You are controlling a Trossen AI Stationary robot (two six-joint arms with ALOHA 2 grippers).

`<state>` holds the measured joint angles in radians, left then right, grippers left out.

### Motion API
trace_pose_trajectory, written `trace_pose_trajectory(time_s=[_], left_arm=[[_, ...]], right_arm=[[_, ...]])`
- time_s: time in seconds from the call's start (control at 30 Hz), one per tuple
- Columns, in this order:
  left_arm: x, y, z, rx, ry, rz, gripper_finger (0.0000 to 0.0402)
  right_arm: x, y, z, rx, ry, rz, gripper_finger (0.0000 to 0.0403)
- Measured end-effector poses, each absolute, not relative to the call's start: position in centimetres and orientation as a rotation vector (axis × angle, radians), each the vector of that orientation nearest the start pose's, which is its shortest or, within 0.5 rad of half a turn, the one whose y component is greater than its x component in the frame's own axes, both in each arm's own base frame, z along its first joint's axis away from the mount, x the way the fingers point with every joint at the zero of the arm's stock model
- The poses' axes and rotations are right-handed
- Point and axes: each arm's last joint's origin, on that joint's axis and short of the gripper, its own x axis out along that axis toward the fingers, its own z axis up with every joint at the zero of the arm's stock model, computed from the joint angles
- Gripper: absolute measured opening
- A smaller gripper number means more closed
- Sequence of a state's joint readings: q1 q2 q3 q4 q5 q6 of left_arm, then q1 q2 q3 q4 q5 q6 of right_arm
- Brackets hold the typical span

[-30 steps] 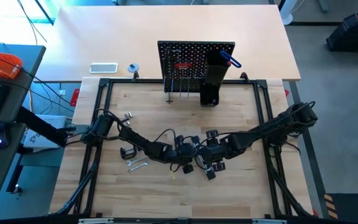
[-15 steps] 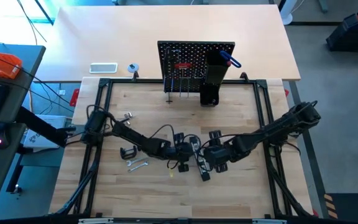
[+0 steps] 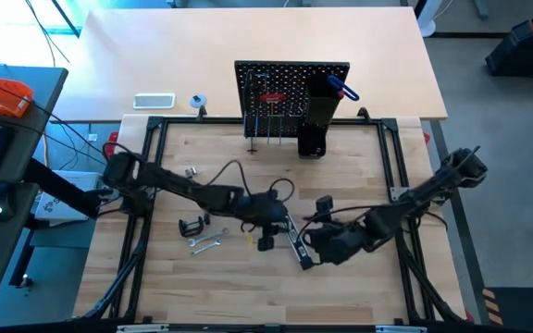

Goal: Hang tools onto peg board
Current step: Put the socket into the bottom black bin on the peg board

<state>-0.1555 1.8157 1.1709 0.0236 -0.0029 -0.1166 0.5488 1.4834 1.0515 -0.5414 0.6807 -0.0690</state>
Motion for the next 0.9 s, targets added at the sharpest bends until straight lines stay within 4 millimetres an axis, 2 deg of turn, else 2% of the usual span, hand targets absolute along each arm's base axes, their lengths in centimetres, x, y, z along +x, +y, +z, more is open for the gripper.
trace_pose_trajectory(time_s=[0.13, 0.33, 0.9], left_arm=[[39.0, -5.1, 22.3, -0.129, 0.544, -0.266, 0.0097], [39.6, -3.9, 23.6, -0.255, 0.423, -0.452, 0.0097], [39.9, -3.2, 24.7, -0.302, 0.319, -0.505, 0.0097]], right_arm=[[25.6, 14.9, 24.6, -0.741, 0.750, -0.145, 0.0165], [25.4, 16.3, 25.3, -0.815, 0.646, -0.172, 0.0164], [26.7, 16.4, 26.5, -0.803, 0.534, -0.144, 0.0164]])
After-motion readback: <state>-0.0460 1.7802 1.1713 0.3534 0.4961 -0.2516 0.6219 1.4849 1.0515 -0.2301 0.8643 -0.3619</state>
